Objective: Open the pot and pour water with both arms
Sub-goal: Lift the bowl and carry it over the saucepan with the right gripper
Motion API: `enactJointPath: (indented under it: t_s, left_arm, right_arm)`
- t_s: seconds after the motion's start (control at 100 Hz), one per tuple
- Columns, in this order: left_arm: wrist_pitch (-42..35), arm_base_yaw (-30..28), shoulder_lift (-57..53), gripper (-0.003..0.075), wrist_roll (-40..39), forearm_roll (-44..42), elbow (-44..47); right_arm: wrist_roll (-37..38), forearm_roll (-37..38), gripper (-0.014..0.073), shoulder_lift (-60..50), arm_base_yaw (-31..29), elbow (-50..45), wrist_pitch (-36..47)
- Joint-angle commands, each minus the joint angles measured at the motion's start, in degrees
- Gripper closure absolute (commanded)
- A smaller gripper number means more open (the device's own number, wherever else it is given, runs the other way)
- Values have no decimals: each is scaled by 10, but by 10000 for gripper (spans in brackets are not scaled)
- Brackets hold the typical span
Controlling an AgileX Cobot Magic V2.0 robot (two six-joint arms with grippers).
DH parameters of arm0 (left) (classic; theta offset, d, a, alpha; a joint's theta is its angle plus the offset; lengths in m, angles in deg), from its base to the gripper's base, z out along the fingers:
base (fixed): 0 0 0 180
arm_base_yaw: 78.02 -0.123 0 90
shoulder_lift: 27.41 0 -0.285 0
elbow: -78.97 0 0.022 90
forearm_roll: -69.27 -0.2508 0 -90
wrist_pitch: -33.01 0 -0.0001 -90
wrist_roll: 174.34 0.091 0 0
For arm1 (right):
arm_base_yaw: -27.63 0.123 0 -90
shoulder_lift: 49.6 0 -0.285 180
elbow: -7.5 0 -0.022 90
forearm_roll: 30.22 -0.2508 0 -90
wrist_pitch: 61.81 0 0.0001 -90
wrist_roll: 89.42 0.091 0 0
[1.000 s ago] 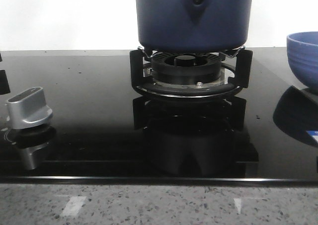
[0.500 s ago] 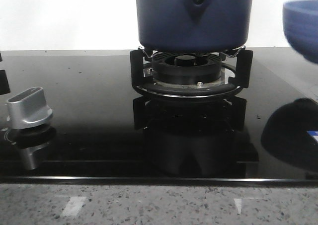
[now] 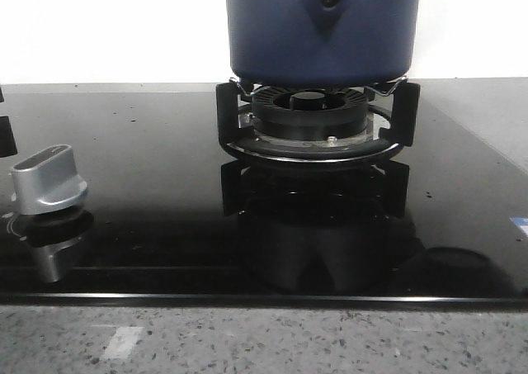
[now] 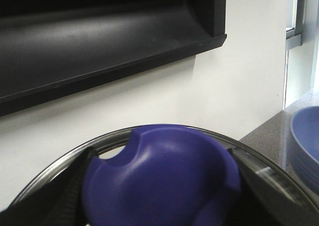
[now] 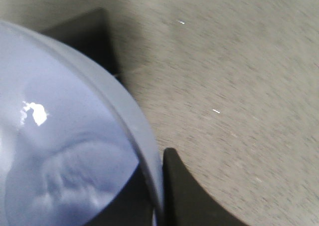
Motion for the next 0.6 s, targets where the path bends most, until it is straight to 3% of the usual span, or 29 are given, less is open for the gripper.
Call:
enactJointPath:
  t_s: [0.0, 0.23, 0.59]
  left_arm:
    - [-11, -2, -21, 467, -5, 31, -19]
    - [-11, -2, -21, 467, -5, 34, -19]
    - [-11, -2, -21, 468, -5, 34, -19]
  right_arm:
    - [-8, -15, 660, 3, 20, 65, -15]
    - [-8, -17, 660, 52, 82, 176, -26]
    - [-8, -18, 659, 98, 158, 200, 18]
